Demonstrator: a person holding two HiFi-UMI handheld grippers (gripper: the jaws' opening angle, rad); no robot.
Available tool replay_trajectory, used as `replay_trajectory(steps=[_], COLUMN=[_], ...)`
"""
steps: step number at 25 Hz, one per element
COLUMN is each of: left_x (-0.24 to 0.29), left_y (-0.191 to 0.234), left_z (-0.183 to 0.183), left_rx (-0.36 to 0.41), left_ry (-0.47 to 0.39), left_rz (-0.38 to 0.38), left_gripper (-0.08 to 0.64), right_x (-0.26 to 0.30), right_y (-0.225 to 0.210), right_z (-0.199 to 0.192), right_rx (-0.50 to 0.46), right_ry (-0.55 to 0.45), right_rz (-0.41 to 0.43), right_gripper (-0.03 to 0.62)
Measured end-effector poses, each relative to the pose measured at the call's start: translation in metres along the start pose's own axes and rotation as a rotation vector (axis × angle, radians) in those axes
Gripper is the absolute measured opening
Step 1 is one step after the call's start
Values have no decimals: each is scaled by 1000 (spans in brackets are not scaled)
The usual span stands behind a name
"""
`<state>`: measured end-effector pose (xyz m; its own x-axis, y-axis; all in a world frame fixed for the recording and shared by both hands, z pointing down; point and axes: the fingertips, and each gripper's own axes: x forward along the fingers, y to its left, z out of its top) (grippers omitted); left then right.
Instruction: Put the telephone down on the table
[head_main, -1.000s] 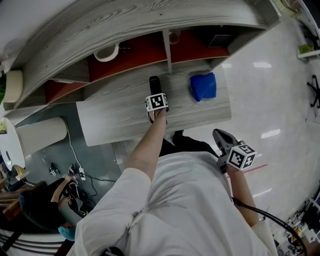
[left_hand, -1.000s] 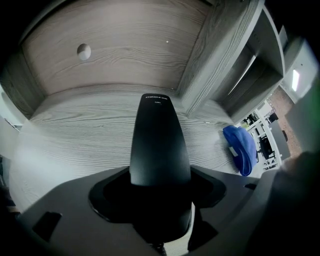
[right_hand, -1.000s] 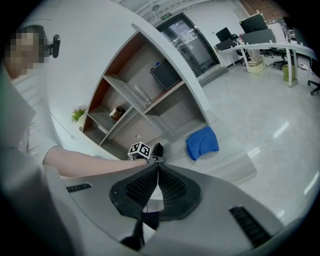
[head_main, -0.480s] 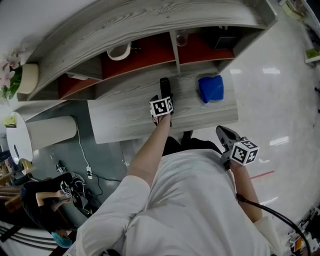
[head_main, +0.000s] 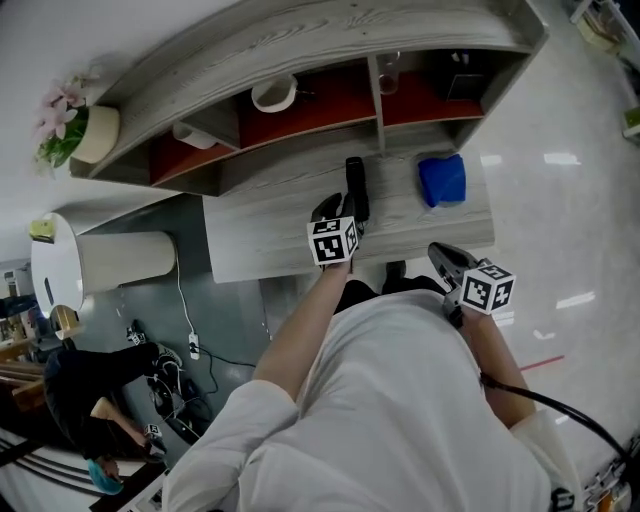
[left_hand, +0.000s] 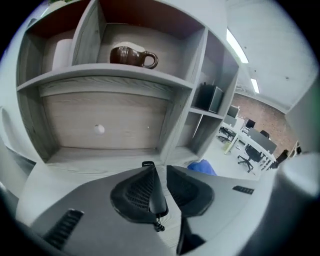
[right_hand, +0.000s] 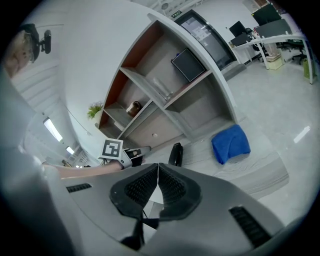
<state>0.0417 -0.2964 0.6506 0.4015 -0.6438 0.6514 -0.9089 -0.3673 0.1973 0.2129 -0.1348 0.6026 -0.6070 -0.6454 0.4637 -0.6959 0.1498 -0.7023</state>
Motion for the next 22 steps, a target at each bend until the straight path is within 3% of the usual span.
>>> replay_trajectory(steps=[7,14,18,22], left_x=[-89,-196,-251,-283], left_y=[12,29,47,65], left_z=[-9,-77,-119,-152], left_rx=[56,-93,-158,-149], left_ry=[-65,13,41,76], left_rz=[-75,-289,-335,-344], left_gripper=[11,9,9,9], right_x=[14,20,14,0], right_y=[40,98,122,133], right_z=[-23,-67,-93,-113], right_rx=[-33,-51,-62,-82], right_ry=[8,9,-8,-43], right_rz=[34,39,20,-30], right_gripper=[18,18,18,18])
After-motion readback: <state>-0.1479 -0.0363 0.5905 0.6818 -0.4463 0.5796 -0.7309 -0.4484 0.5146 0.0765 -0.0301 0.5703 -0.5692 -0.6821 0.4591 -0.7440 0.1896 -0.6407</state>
